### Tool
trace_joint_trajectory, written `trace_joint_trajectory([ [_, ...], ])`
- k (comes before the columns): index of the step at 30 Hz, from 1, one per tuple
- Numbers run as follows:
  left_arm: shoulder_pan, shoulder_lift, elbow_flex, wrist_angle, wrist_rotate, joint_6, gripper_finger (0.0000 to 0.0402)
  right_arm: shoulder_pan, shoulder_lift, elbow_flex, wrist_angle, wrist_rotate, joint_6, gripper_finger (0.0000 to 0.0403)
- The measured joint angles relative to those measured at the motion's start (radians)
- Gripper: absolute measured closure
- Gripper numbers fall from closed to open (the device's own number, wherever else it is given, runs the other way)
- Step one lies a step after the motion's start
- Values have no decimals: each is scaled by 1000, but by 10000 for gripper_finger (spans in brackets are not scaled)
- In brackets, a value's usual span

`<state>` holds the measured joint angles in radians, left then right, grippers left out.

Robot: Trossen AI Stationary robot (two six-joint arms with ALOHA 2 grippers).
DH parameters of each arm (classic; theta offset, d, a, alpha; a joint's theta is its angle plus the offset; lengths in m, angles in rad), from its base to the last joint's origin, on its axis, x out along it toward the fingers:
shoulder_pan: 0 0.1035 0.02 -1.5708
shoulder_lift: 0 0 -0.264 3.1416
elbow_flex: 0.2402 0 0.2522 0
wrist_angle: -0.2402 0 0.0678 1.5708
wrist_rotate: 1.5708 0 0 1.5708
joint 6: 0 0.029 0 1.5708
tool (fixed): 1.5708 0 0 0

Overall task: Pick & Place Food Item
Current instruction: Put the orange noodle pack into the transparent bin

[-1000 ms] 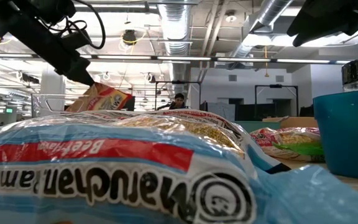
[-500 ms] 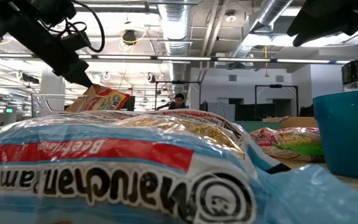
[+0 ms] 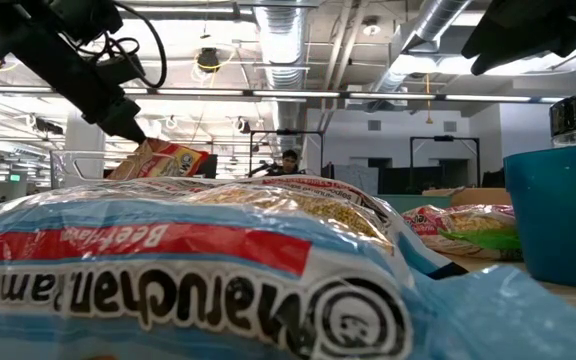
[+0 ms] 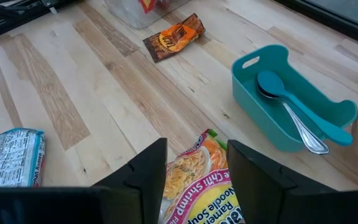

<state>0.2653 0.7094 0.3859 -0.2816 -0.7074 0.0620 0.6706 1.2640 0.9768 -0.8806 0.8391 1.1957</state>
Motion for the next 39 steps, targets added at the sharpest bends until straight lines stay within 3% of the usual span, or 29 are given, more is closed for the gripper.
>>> trace_joint_trajectory([
  [24,0,0,0,-56,0,0,292,0,0,0,0,0,0,242],
  [39,0,0,0,-62,-82,1,264,0,0,0,0,0,0,242],
])
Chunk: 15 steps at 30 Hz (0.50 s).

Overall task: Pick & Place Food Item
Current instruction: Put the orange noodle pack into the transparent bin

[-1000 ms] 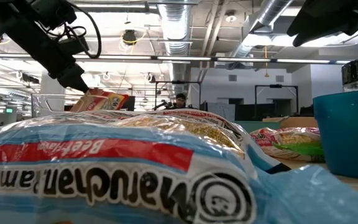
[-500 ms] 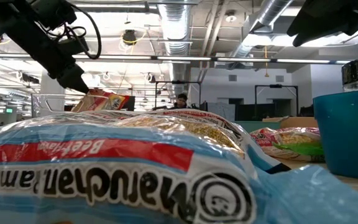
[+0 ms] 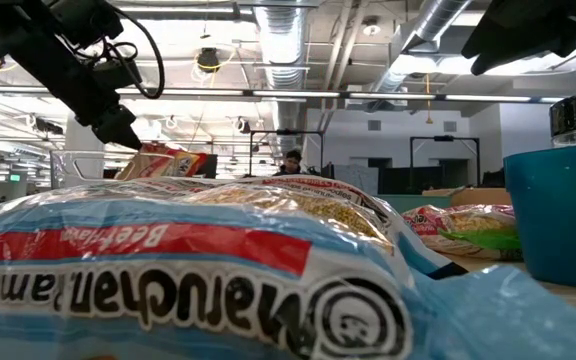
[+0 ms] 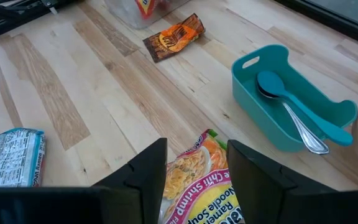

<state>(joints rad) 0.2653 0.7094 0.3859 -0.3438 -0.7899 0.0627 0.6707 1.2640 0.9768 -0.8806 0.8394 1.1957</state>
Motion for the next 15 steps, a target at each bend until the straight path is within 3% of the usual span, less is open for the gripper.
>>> trace_joint_trajectory([
  [15,0,0,0,1,-25,-11,217,0,0,0,0,0,0,242],
])
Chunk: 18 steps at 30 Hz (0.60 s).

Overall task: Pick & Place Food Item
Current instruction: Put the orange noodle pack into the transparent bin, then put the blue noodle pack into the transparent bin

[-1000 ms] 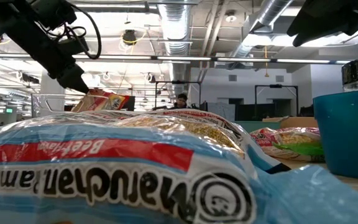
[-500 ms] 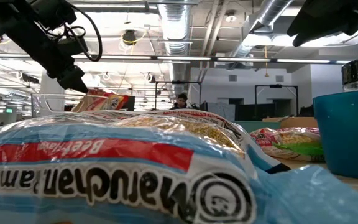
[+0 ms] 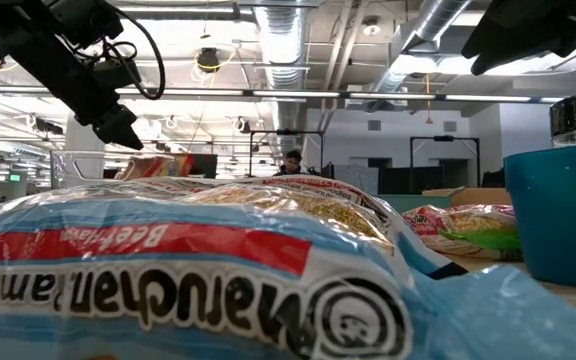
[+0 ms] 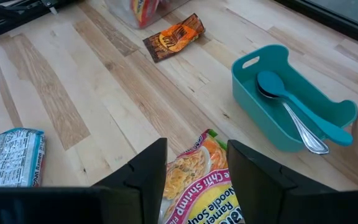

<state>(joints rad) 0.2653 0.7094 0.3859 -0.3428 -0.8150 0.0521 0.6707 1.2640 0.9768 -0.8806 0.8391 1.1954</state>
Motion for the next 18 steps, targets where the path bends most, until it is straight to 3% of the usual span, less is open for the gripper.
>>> trace_joint_trajectory([
  [18,0,-1,0,92,1,-47,221,0,0,0,0,7,-1,242],
])
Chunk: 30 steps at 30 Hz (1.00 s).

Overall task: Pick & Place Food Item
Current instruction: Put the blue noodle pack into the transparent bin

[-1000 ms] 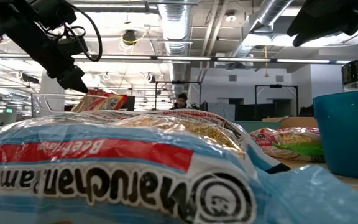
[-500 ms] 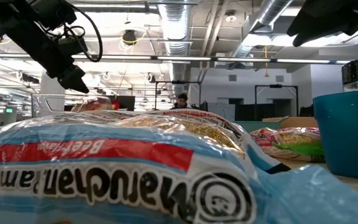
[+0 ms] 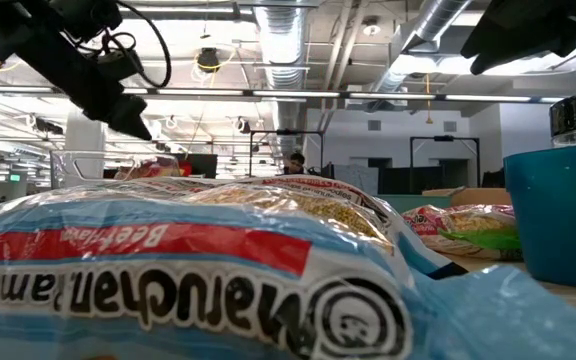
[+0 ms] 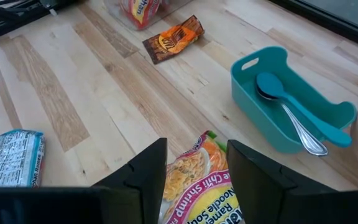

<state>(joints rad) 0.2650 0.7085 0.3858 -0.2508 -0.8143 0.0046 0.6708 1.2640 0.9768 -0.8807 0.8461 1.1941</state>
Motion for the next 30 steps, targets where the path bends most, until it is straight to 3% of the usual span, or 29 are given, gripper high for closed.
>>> trace_joint_trajectory([
  [3,-1,0,0,58,24,-27,226,0,0,0,0,1,0,242],
  [7,-1,-1,0,150,130,-40,235,0,0,0,0,1,0,242],
  [22,-11,-1,0,494,789,-227,256,0,0,0,-1,46,-17,242],
  [26,-48,-1,0,546,879,-249,257,0,0,0,-1,46,-17,242],
  [30,-108,-1,0,574,898,-248,258,0,0,0,-1,46,-17,242],
])
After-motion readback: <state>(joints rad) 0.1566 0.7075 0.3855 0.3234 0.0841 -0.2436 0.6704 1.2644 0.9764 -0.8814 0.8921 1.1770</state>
